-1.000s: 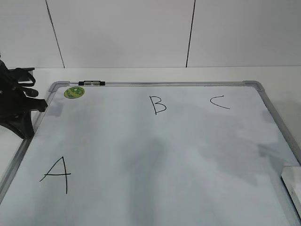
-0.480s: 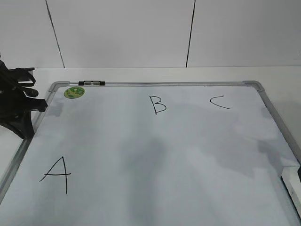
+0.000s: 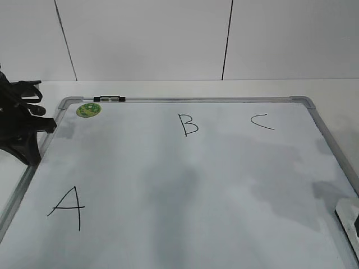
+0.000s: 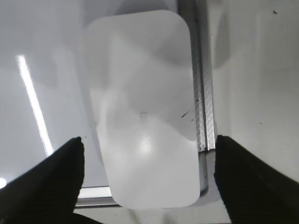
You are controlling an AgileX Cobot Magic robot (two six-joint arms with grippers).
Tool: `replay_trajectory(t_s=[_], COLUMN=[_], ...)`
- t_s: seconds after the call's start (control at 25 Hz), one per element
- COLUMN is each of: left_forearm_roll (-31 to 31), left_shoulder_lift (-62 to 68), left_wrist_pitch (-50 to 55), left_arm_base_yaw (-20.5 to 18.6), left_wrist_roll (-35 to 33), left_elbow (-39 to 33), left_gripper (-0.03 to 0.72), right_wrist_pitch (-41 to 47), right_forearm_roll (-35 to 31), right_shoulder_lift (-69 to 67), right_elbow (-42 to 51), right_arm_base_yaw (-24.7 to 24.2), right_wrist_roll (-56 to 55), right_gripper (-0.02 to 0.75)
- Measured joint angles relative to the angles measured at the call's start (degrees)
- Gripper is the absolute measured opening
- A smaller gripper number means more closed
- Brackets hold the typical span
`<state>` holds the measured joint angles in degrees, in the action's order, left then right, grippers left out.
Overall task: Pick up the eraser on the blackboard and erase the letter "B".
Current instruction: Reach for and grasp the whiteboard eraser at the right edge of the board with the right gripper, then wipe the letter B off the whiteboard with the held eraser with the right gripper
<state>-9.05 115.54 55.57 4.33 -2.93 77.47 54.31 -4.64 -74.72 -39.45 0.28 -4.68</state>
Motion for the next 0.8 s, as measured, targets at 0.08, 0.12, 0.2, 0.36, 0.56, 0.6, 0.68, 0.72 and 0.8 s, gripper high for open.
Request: replay_trajectory(t_s=[0.08, 0.12, 0.2, 0.36, 0.56, 0.6, 0.68, 0.72, 0.8], left_forearm_roll=[0.0, 0.0, 0.0, 0.0, 0.0, 0.0, 0.0, 0.0, 0.0], left_shoulder_lift=[0.0, 0.0, 0.0, 0.0, 0.0, 0.0, 0.0, 0.0, 0.0], left_wrist_pitch=[0.0, 0.0, 0.0, 0.0, 0.0, 0.0, 0.0, 0.0, 0.0], left_arm_base_yaw=[0.0, 0.0, 0.0, 0.0, 0.0, 0.0, 0.0, 0.0, 0.0], left_wrist_roll=[0.0, 0.0, 0.0, 0.0, 0.0, 0.0, 0.0, 0.0, 0.0], left_elbow=[0.0, 0.0, 0.0, 0.0, 0.0, 0.0, 0.0, 0.0, 0.0], left_gripper=[0.02, 0.02, 0.02, 0.02, 0.02, 0.02, 0.02, 0.02, 0.02], right_wrist_pitch=[-2.3, -3.2, -4.3, -5.8, -6.5, -6.5, -6.5, -6.5, -6.5], right_forearm_roll=[-0.3, -0.6, -0.8, -0.5, -0.2, -0.2, -0.4, -0.5, -0.8], right_shoulder_lift=[0.0, 0.0, 0.0, 0.0, -1.2, -1.9, -3.3, -3.9, -4.5], right_elbow=[1.0, 1.5, 1.7, 1.7, 1.7, 1.7, 1.7, 1.7, 1.7], right_arm_base_yaw=[0.0, 0.0, 0.0, 0.0, 0.0, 0.0, 0.0, 0.0, 0.0], right_wrist_roll=[0.0, 0.0, 0.0, 0.0, 0.0, 0.0, 0.0, 0.0, 0.0], right_gripper=[0.671, 0.671, 0.671, 0.671, 0.671, 0.671, 0.671, 0.671, 0.671])
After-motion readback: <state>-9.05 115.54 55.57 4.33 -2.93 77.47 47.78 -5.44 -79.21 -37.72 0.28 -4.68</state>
